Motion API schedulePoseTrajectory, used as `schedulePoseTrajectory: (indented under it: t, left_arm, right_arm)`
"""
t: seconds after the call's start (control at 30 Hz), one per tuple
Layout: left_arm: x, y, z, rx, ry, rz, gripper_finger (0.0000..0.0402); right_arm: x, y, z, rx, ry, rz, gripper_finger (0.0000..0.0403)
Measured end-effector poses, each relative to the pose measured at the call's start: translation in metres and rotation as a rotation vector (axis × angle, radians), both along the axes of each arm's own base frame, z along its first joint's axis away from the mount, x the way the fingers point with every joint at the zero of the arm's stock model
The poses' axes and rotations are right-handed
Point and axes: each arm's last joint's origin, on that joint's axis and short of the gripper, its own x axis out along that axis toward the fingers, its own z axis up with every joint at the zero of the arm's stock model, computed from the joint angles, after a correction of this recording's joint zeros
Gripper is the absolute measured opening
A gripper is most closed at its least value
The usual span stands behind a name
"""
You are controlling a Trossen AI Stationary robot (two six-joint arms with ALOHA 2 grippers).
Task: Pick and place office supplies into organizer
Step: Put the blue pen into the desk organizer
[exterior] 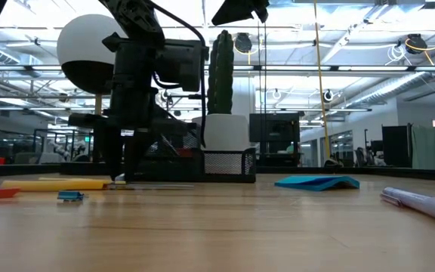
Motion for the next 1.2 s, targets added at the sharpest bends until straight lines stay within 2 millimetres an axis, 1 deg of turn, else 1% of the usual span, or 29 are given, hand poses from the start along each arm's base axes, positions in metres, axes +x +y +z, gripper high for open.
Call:
schedulePoseTrajectory:
  t: [0.27, 0.47, 0.53, 0.7, 0.73, 0.9, 1.03, 1.2]
  left_arm:
    - [0.001, 0.0, 0.0, 0.009, -0.005, 0.005, 0.0113]
    - [0.001, -0.005, 0.0, 0.02, -0.006, 0.002, 0.0109]
    - [0.001, -0.006, 0.0, 0.021, -0.009, -0.005, 0.0095]
    - [0.001, -0.009, 0.0, 0.028, -0.012, -0.028, 0.0034]
    - [0.001, -0.01, 0.0, 0.03, -0.011, -0.03, 0.0029]
    - [0.001, -0.011, 0.0, 0.04, -0.01, -0.035, 0.0029]
    - [0.001, -0.011, 0.0, 0.053, -0.009, -0.034, 0.004]
    - [0.0, -0.01, 0.001, 0.077, -0.004, -0.037, 0.003]
  right_arm:
    - [0.0, 0.0, 0.0, 0.0, 0.0, 0.0, 0.0004]
    - [0.0, 0.0, 0.0, 0.0, 0.0, 0.0, 0.0004]
    - [0.0, 0.0, 0.0, 0.0, 0.0, 0.0, 0.0004]
    - [0.0, 0.0, 0.0, 0.0, 0.0, 0.0, 0.0004]
    - [0.0, 0.0, 0.0, 0.0, 0.0, 0.0, 0.0004]
    - [0.0, 0.0, 0.0, 0.0, 0.0, 0.0, 0.0004]
    - [0.0, 0.0, 0.0, 0.0, 0.0, 0.0, 0.0004]
    - [0.0, 0.0, 0.0, 0.0, 0.0, 0.0, 0.0004]
